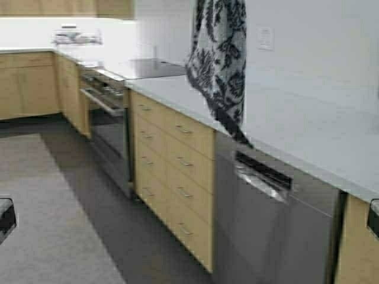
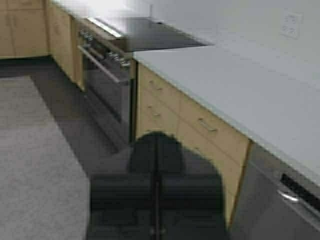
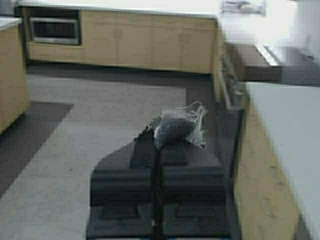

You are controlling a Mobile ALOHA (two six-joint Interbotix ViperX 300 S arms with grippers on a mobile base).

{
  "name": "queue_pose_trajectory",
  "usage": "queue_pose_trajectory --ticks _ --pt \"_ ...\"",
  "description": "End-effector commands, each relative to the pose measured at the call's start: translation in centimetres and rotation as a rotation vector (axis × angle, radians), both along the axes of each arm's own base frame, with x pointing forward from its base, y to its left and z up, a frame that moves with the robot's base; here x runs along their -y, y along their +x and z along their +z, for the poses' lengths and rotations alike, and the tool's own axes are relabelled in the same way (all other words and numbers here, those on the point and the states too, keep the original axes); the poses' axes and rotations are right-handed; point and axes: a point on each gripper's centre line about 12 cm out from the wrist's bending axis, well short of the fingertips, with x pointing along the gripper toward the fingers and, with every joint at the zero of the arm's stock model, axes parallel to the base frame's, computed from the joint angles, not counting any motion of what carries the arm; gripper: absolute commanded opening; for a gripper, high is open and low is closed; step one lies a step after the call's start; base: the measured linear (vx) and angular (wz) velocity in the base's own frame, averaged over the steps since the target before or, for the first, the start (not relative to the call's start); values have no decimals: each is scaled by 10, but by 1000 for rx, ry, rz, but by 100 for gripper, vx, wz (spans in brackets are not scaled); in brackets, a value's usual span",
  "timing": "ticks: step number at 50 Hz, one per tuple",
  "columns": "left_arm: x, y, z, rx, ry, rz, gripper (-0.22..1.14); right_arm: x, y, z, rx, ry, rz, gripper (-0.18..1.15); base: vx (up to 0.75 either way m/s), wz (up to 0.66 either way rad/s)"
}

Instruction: Get the cloth and wipe up the spill under the wine glass

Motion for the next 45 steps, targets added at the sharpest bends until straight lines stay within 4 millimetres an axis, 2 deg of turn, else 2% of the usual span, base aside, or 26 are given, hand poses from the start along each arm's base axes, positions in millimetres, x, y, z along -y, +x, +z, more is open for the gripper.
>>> queue_pose_trajectory --ticks 1,19,27,45 --pt "0 5 8 12 1 0 3 5 5 6 25 21 -20 7 -2 35" --pt "0 4 15 35 6 1 3 34 18 1 16 19 -112 7 -1 39" --pt "0 3 12 29 9 0 3 42 21 1 11 28 -141 7 -1 49" --pt "0 3 10 26 5 0 3 50 26 -3 2 28 -169 7 1 47"
